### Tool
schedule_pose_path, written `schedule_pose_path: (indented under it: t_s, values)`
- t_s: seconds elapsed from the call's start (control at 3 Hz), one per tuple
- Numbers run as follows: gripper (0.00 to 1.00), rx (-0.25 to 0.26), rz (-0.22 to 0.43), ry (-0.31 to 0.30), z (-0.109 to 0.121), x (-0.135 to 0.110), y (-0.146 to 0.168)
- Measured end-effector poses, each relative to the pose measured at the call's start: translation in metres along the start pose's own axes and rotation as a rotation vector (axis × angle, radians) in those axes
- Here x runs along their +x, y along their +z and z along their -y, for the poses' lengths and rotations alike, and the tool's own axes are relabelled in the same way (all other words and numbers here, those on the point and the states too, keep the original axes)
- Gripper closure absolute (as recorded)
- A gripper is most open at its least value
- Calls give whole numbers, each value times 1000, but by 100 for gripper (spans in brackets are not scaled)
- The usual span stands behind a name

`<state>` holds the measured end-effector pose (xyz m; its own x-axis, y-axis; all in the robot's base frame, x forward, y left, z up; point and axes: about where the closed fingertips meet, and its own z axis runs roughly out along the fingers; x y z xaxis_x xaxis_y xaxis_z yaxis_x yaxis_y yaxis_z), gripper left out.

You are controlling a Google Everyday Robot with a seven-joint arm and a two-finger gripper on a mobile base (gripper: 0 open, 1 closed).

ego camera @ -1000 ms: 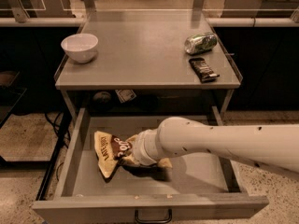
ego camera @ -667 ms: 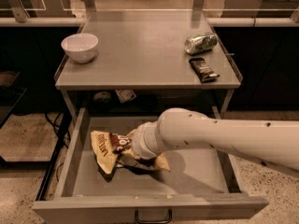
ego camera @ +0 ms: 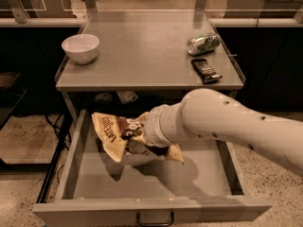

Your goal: Pick brown chip bag from top drawer and place on counter

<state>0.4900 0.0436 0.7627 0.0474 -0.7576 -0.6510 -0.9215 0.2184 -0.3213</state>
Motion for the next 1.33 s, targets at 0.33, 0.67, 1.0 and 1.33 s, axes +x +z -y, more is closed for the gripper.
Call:
schedule_pose_path:
  t_s: [0.33, 0.67, 1.0, 1.33]
  values:
    - [100, 55, 42, -50, 36, -8, -55]
    - [100, 103, 53, -109, 60, -22, -93]
    - [100, 103, 53, -109, 60, -22, -93]
    - [100, 146, 58, -193, 96, -44, -102]
